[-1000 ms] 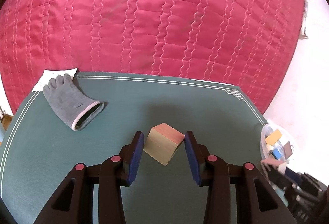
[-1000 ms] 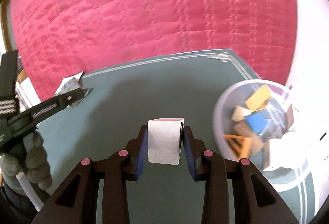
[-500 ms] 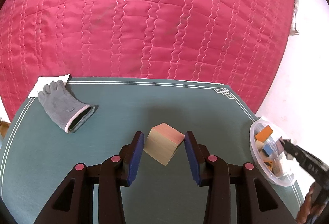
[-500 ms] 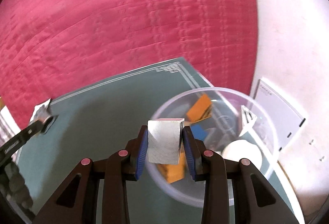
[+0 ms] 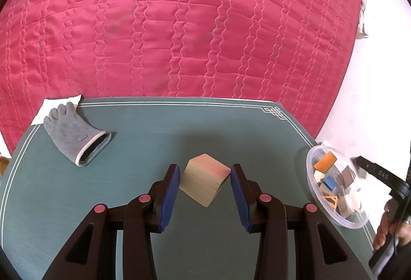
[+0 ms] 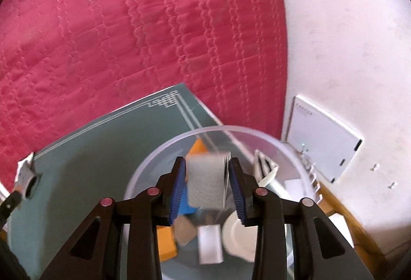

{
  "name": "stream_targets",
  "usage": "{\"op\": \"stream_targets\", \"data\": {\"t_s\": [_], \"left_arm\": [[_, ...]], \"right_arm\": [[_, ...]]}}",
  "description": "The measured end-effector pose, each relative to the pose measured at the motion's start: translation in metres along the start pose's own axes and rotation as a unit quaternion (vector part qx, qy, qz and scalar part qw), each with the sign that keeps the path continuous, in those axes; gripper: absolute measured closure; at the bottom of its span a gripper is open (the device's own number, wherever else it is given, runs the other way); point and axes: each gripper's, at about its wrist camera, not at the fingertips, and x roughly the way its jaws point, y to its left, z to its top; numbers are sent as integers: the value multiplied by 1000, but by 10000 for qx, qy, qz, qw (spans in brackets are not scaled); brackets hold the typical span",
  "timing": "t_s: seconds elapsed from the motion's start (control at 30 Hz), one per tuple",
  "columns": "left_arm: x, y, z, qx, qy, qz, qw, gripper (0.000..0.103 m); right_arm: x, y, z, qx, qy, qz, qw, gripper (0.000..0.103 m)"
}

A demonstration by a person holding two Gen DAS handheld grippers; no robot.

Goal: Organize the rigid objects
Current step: 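Carry the white triangle into the bowl and open the right gripper while the left holds the cube, then carry the cream cube over the bowl with the left gripper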

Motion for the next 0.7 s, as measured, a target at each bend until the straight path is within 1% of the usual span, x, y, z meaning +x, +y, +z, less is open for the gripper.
{"op": "stream_targets", "data": {"t_s": [0.07,0.1,0.2,0.3,0.5,0.63,0.7], "left_arm": [[0,-1,0,7,5,2,10000,60],[1,-1,0,15,8,0,10000,60],[2,-1,-1,28,39,4,10000,60],[4,-2,-2,55,69,8,10000,60],[4,-9,-5,159,78,-7,9998,60],[5,-14,-8,246,94,-5,9997,60],[5,-17,-9,280,103,-28,9996,60]], "right_arm": [[-2,-2,-2,-69,-126,-78,9999,53],[-3,-3,-3,-69,-162,-105,9998,52],[-5,-10,-10,-31,-151,-145,9998,51],[-10,-16,-20,-39,-166,-281,9995,51],[-30,-33,-44,-74,-371,-580,9976,51],[-41,-41,-56,-131,-435,-652,9968,51],[-45,-47,-62,-111,-403,-622,9972,51]]}}
